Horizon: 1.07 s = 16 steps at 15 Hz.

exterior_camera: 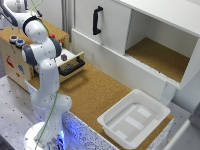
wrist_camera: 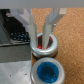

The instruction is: Push down the red button to turn on the red light

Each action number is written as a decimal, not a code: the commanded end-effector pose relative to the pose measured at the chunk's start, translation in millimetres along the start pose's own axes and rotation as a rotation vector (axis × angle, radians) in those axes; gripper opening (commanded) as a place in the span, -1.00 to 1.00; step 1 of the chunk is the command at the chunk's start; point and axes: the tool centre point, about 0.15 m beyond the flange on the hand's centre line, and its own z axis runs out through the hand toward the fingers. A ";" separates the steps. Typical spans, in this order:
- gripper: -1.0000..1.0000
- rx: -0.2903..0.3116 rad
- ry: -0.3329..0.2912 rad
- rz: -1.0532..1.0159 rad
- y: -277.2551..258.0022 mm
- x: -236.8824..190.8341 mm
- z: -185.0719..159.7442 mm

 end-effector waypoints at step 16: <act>-1.00 0.008 -0.229 -0.040 24.4 83.6 50.5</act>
